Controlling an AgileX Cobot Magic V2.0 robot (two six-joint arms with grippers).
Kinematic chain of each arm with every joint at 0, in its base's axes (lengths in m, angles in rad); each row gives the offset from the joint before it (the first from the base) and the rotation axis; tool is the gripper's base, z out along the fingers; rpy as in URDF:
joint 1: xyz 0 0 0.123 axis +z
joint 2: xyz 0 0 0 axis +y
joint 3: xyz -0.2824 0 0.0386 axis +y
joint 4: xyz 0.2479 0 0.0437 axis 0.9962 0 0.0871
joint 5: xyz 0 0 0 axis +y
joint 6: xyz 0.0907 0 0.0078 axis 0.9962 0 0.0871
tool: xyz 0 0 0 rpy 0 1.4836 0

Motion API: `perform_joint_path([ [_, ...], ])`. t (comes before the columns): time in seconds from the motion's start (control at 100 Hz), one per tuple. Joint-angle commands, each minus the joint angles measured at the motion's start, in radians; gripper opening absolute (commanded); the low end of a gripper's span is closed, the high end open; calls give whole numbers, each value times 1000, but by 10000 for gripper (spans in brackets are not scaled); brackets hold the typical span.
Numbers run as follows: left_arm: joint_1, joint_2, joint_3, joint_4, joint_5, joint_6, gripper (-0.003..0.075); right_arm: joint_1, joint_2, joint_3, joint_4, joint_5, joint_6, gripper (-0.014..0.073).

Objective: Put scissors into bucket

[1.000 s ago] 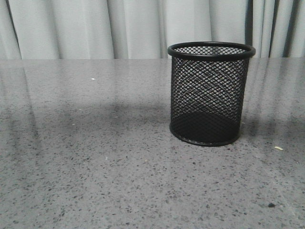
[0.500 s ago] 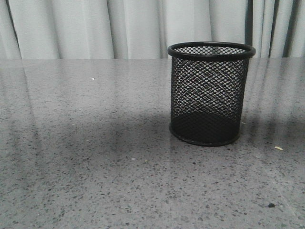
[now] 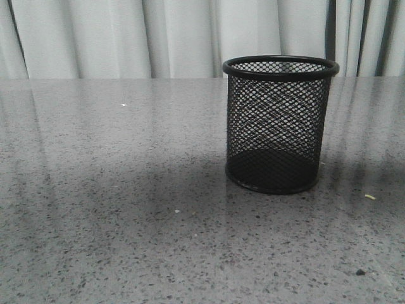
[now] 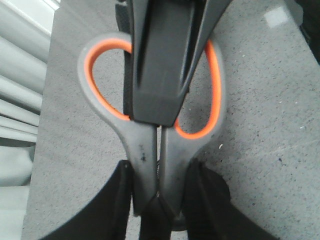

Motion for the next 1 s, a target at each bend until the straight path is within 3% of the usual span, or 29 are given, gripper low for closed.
perform_joint_path([
  [0.0,-10,-33,-32,-104,-83,-10,22,-2,-4,-32,41,-18,-13,-74],
  [0.09,-10,-33,-32,-112,-71,-10,157,-2,-4,-32,41,-16,-13,-74],
  [0.24,-10,-41,-32,-110,-67,-10,468,-2,-4,-32,41,-12,-13,-74],
  [0.29,-10,-50,-32,-110,-72,-10,519,-2,-4,-32,36,-12,-24,-74],
  [0.46,1,-98,-32,-70,-87,-10,489,-2,-4,-98,-179,-14,-40,-55],
  [0.62,86,-156,-32,-60,-90,-20,431,-2,6,-245,-470,-3,108,-46],
  [0.75,212,-192,-32,-60,-118,-114,419,-2,57,-388,-673,127,215,-46],
  [0.89,347,-214,-32,-60,-116,-219,419,-2,150,-502,-739,321,235,-46],
  [0.99,408,-220,-32,-60,-104,-261,419,-2,195,-527,-762,341,244,-46],
])
